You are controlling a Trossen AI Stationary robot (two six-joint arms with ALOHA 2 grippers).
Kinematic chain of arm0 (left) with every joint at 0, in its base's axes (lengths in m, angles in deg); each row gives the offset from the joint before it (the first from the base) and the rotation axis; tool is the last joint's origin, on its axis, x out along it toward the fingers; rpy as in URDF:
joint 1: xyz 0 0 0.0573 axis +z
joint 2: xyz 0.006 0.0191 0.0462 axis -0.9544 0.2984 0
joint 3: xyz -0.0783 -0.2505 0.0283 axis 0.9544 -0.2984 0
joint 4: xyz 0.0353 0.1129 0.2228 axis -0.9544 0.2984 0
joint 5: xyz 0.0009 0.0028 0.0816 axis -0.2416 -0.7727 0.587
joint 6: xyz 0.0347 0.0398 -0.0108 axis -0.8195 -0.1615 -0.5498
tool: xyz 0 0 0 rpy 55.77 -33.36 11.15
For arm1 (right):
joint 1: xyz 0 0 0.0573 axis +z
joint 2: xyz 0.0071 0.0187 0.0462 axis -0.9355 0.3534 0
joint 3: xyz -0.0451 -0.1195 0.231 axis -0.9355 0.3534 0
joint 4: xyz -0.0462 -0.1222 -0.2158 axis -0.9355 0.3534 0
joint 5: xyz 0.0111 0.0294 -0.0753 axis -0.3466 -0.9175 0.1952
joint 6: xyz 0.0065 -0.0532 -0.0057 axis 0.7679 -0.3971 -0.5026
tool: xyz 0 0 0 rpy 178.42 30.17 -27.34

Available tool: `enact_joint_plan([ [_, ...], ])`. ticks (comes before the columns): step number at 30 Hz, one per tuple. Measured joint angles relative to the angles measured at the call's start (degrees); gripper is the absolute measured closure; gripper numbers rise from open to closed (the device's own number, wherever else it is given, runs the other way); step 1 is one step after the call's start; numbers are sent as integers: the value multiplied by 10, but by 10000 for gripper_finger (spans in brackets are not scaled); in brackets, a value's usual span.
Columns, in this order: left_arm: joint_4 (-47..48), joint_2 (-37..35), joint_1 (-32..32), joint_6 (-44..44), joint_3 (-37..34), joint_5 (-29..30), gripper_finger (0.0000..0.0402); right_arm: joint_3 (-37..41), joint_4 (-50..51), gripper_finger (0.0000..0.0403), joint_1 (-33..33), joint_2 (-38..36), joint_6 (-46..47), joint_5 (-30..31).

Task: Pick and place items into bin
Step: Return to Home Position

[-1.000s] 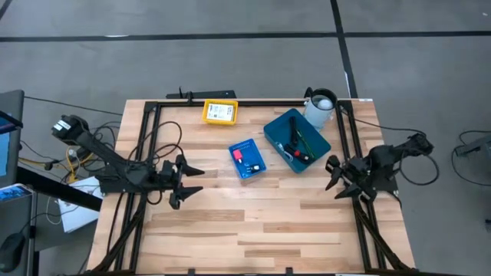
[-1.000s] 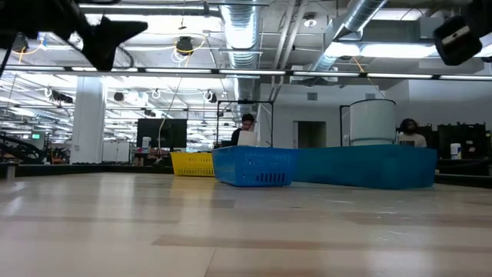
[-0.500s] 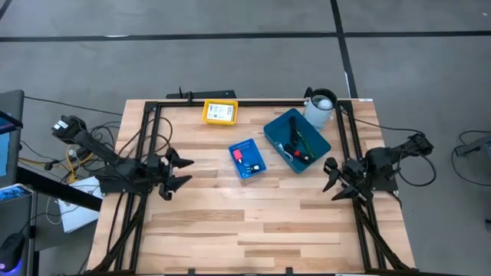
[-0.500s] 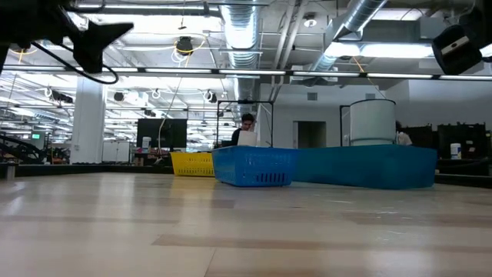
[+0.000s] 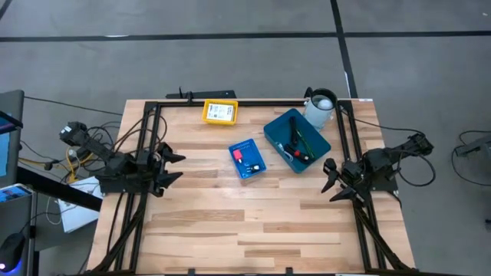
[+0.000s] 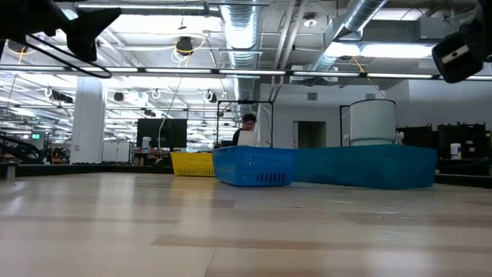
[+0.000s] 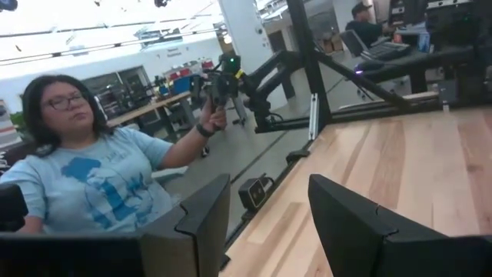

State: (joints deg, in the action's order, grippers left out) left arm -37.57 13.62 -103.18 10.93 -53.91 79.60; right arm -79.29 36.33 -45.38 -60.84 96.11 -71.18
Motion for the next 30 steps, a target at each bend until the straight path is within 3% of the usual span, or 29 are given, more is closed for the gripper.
enact_joint_plan([
  [10,209,-198,-1,-9,-1,-5,129,0,36,232,1,0,-14,0],
  [23,380,-196,-3,43,-1,33,129,19,46,232,0,1,-116,28],
  [30,380,-183,-3,55,-1,41,129,19,50,232,0,1,-119,76],
])
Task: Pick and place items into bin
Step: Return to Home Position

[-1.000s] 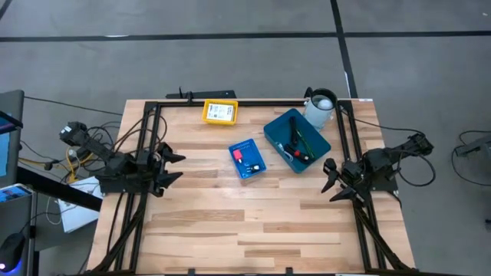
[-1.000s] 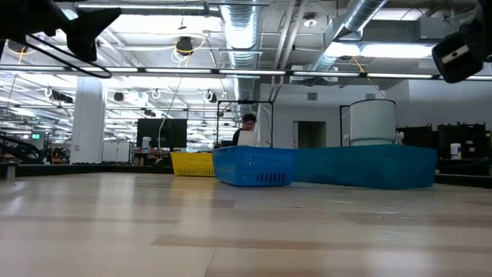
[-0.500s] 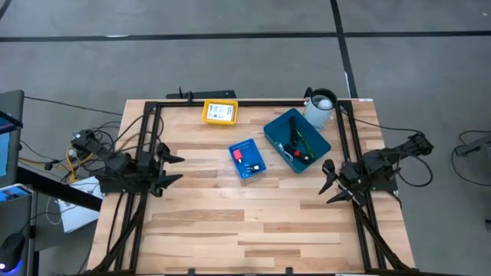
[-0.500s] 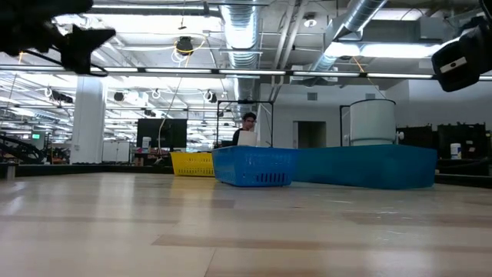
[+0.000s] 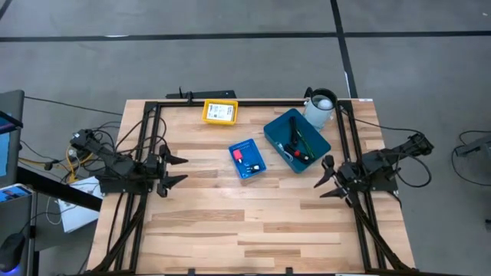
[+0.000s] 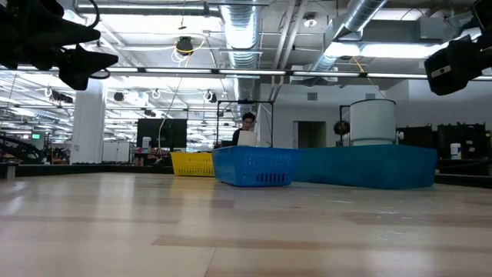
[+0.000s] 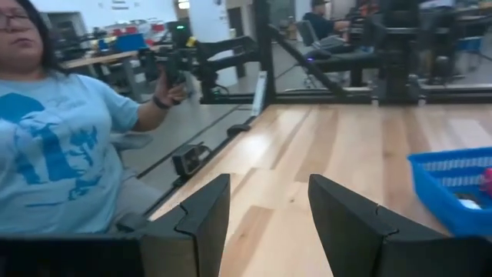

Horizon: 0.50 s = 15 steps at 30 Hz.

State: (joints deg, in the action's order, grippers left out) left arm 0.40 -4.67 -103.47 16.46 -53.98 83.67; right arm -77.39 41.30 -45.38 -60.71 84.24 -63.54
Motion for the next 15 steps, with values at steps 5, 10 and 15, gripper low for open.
enact_joint_plan([
  [5,0,0,0,-4,0,1,129,0,2,232,0,0,3,15],
  [10,0,0,0,-13,0,1,129,0,2,232,0,0,3,15],
  [15,0,0,0,-7,0,3,129,0,2,232,0,0,3,15],
])
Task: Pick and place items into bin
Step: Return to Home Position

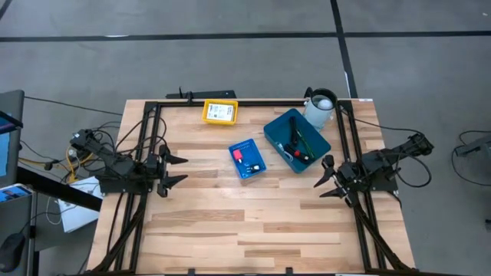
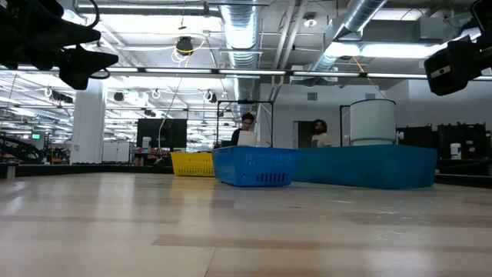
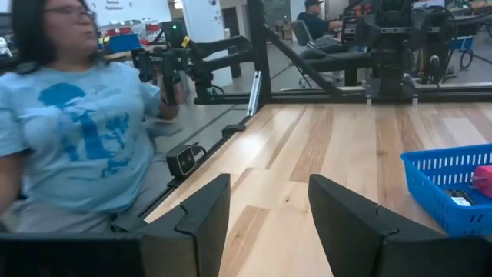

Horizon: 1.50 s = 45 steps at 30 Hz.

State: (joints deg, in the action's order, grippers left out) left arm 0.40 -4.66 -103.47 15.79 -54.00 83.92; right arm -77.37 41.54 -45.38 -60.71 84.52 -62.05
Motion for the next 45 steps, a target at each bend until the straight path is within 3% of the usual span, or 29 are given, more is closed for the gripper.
enact_joint_plan([
  [45,0,0,0,-33,0,-1,129,0,0,232,0,0,0,-1],
])
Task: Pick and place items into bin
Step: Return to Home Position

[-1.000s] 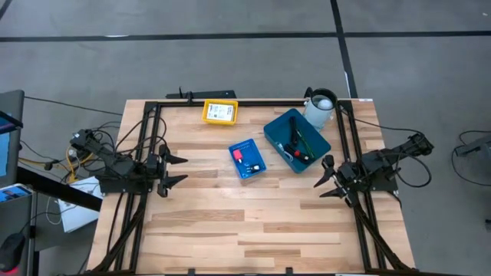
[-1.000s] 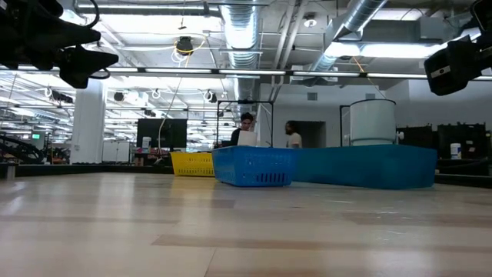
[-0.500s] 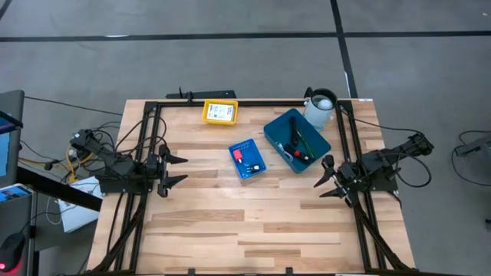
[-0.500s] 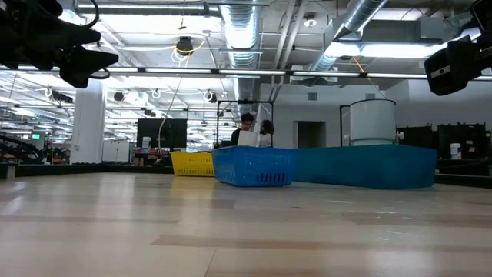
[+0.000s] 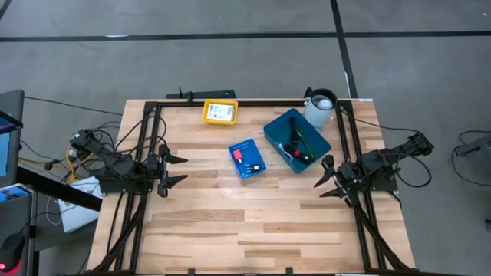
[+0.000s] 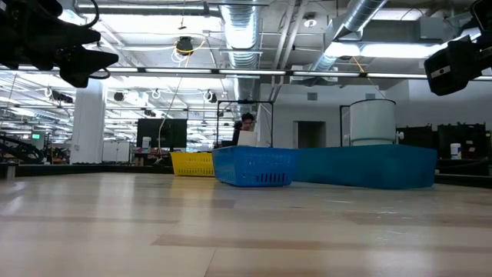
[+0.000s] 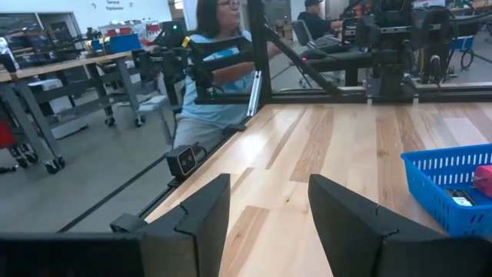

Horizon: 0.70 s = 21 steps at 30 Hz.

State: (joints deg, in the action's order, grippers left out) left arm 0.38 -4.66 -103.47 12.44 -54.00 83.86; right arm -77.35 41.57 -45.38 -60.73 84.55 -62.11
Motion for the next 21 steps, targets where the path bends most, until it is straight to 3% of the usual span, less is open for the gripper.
enact_joint_plan([
  [21,0,0,0,7,0,0,129,0,0,232,0,0,0,0],
])
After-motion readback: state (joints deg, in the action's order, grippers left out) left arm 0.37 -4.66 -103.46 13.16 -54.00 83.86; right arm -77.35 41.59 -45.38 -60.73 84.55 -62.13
